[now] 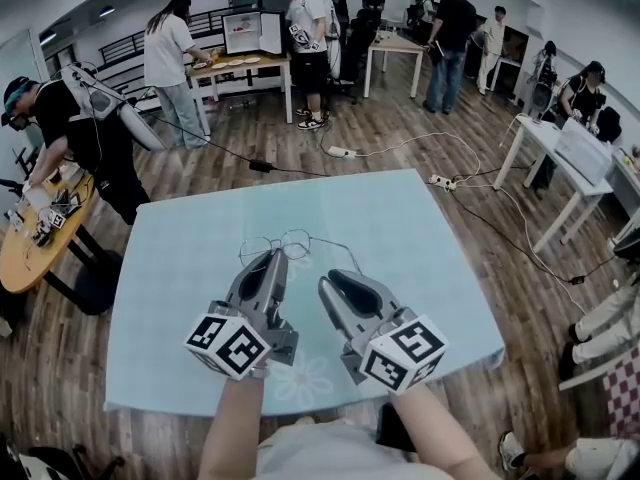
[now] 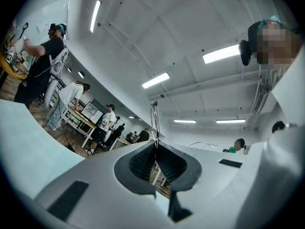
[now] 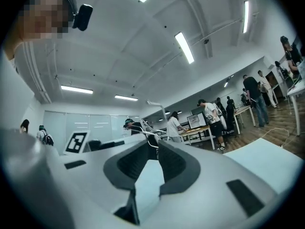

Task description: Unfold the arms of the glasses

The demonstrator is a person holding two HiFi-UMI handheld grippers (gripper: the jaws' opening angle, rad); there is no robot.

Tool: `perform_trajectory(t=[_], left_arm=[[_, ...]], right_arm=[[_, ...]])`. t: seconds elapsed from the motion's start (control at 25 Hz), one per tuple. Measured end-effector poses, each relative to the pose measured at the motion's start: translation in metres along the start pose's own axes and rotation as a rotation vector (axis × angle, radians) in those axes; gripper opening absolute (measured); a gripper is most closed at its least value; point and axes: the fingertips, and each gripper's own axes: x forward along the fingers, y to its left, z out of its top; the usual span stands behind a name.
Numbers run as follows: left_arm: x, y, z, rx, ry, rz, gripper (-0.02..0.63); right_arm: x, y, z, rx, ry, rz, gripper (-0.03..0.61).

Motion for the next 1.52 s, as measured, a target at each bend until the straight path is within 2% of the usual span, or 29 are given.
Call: perform_trajectory(t=[0.16, 0.4, 0.52, 0.76, 1.08, 1.28, 1.52], left_arm=[[-0.001, -0.012, 0.004, -0.005, -0.001, -0.029, 0.009], [-0.005, -0.018, 0.004, -0.025, 0.011, -0.05, 0.009], [-0.006, -0.016, 0.004, -0.017, 0.021, -0.047, 0.009], [-0.019, 0.006, 0.009, -0.008, 0.016, -0.013, 0.009], [-0.002, 0.003, -0.005, 0.032, 0.031, 0.034, 0.009], [-0.003, 0.006, -0.007, 0.051, 0.041, 0.038, 0.009], [-0.002, 0.008, -0.012, 0.069, 0.04, 0.035, 0.009]], right_arm=[[0.023, -0.028, -0.028, 0.008, 0.068, -0.066, 0.064], [0.04, -0.042, -0.031, 0.042, 0.079, -0.09, 0.064], [0.039, -0.039, -0.024, 0.072, 0.043, -0.064, 0.064], [0.029, -0.011, -0.008, 0.056, -0.029, -0.028, 0.054], [-0.006, -0.003, 0.024, 0.051, -0.117, 0.043, 0.054], [-0.016, 0.033, 0.049, -0.001, -0.178, 0.123, 0.054], [-0.014, 0.071, 0.063, -0.067, -0.196, 0.214, 0.054]])
